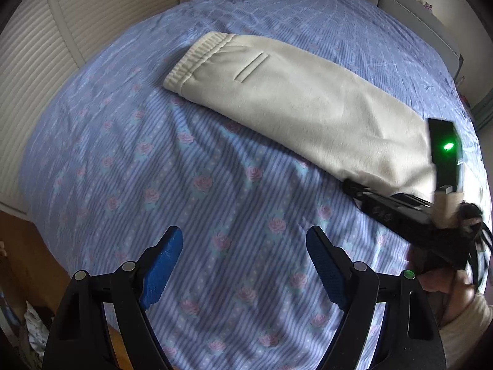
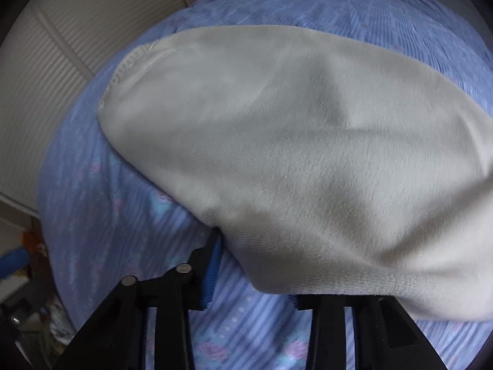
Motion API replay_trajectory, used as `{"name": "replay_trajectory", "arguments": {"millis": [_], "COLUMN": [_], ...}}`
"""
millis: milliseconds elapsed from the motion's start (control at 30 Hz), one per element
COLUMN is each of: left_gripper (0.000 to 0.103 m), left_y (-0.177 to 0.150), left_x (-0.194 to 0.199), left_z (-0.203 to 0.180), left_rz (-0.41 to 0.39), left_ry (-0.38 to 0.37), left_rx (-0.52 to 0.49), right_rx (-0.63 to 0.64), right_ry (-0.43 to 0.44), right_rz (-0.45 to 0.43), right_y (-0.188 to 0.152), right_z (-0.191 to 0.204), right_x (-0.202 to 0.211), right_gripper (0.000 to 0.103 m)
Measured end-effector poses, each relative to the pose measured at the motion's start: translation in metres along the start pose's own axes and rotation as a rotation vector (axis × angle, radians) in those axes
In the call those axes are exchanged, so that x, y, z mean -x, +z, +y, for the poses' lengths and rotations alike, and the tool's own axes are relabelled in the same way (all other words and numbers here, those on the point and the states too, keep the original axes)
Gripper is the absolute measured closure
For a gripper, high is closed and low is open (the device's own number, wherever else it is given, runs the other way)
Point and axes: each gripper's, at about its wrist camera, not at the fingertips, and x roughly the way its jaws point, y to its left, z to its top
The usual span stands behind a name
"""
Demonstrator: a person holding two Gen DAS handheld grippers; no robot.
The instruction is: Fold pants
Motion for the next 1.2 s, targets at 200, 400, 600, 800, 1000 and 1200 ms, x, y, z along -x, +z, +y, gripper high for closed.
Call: {"name": "replay_trajectory", "arguments": {"millis": [200,400,600,800,1000,1200], "left_gripper": [0.021,0.021,0.021,0.025,0.045,0.055], "left_y": [0.000,0.015,0.055,0.136,0.231,0.288], "left_x": [0.015,0.036,0.047,0.031,-0.034,-0.112], "left_z": [0.016,0.039,0.083,0.128,0.143,0.136], "left_rz": [-0.006,-0.032,-0.086,-0.128,-0.063,0.074], "left_ry": [0.046,0.065,0.005,-0.172,-0.370,-0.540], "left_rx": [0.021,0.004,-0.069,-0.171,-0.282,-0.284], "right_rx": [-0.036,-0.157,-0.156,-0.215,-0.282,-0.315], "right_ry": [0.102,0.131,0.114,0.058,-0.016,-0.068], "right_rz": [0.003,0.135,0.051,-0.082,-0.154,-0.133], "right_y": [-0.009,-0.030,-0.031,0.031,0.091,0.138], "right_z": [0.016,0.019,0.066,0.094,0.113,0.124], "right_x": [0.035,0.029,0.089,0.109,0.094,0.055], "right_gripper": [0.076,0.068,0.048,0.048,0.048,0.048]}}
